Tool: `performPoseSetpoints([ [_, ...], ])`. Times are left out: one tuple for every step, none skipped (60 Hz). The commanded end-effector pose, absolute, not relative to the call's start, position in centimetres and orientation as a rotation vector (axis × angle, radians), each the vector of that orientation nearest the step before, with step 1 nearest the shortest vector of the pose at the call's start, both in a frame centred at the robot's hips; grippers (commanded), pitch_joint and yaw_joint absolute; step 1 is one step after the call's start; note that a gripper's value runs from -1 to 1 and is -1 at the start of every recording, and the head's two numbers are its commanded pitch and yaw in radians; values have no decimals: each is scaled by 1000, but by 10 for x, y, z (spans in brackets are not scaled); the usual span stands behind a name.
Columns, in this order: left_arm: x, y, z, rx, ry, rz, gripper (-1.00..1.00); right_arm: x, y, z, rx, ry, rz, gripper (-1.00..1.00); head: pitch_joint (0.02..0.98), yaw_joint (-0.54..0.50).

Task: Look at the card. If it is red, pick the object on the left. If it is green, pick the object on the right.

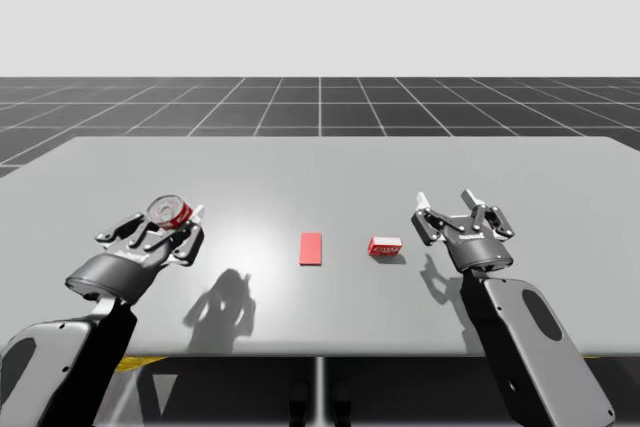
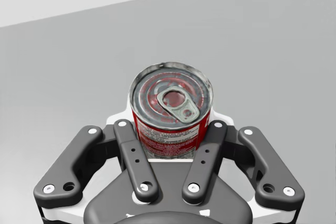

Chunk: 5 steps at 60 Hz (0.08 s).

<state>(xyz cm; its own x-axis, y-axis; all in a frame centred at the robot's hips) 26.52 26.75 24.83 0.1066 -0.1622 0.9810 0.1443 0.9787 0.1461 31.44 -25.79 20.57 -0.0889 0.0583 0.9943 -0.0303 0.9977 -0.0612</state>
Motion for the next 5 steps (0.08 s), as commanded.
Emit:
performPoseSetpoints([
  [274, 250, 317, -35, -1598, -354, 1000, 314, -257, 205, -21, -1656, 77, -1000, 415, 452],
  [275, 250, 320, -33, -1604, -356, 1000, 314, -257, 205, -20, -1656, 77, -1000, 415, 452],
  [275, 249, 323, -31, -1610, -356, 1000, 314, -257, 205, -20, -1656, 76, -1000, 414, 453],
  [275, 248, 331, -30, -1628, -356, 1000, 314, -257, 205, -25, -1659, 80, -1000, 414, 453],
  [275, 247, 334, -30, -1635, -357, 1000, 314, -258, 205, -25, -1659, 80, -1000, 413, 453],
])
